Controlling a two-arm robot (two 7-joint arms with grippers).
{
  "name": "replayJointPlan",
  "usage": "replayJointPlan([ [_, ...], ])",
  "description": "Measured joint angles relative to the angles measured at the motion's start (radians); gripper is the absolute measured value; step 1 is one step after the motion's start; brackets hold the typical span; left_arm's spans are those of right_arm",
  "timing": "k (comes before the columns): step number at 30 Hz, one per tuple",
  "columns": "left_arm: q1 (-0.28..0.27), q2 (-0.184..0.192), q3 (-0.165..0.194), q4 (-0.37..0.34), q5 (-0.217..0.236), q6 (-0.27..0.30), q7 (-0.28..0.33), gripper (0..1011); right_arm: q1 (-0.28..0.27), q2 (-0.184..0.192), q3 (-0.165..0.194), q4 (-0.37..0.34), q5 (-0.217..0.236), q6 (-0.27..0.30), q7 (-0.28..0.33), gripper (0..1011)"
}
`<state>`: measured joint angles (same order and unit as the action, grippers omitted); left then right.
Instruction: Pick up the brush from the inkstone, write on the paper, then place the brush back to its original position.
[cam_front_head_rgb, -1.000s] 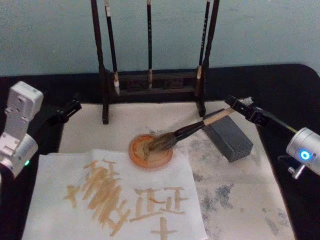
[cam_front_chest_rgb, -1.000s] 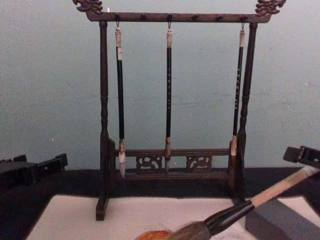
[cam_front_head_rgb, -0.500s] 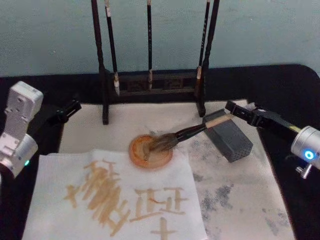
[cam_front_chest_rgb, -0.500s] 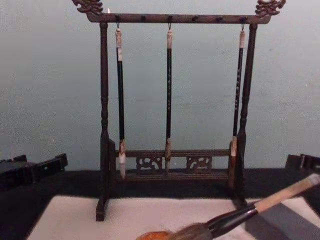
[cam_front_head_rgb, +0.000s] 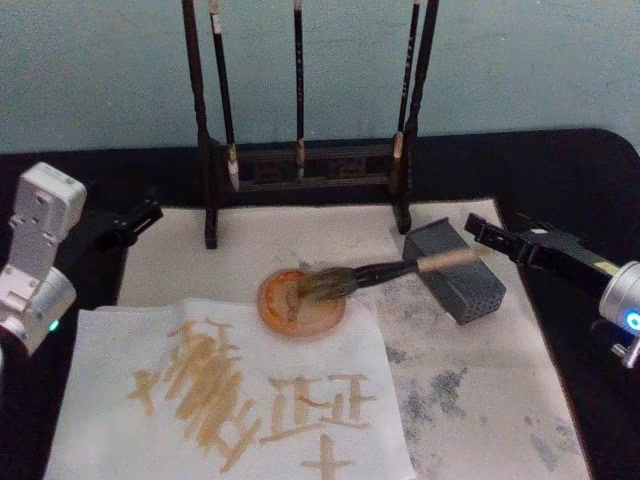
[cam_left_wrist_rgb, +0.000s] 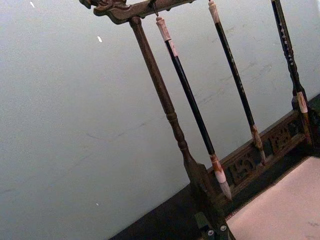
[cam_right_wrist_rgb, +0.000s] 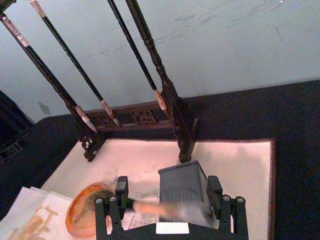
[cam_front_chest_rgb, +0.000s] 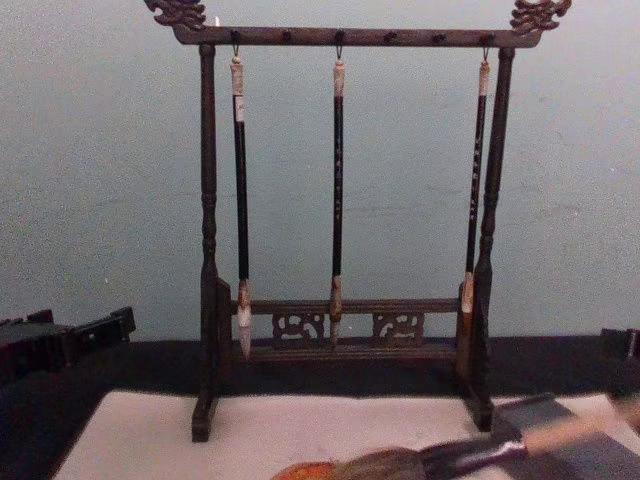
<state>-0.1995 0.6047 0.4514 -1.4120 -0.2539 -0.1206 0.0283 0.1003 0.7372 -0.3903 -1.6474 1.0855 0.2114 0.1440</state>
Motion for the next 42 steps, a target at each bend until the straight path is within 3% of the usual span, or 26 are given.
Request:
replayJointPlan([
  [26, 0.000, 0.000, 0.000, 0.000, 0.000, 0.000, 0.000, 1000, -0.116, 0.018, 0.098, -0.084, -0.067, -0.043, 0.018, 1008],
  [32, 0.000, 0.000, 0.000, 0.000, 0.000, 0.000, 0.000, 1002, -0.160, 0.034, 0.121, -0.134, -0.118, -0.077, 0.020, 1008],
  [42, 0.000, 0.000, 0.000, 0.000, 0.000, 0.000, 0.000, 1002, -0.241, 0.057, 0.136, -0.219, -0.248, -0.163, 0.023, 1008],
])
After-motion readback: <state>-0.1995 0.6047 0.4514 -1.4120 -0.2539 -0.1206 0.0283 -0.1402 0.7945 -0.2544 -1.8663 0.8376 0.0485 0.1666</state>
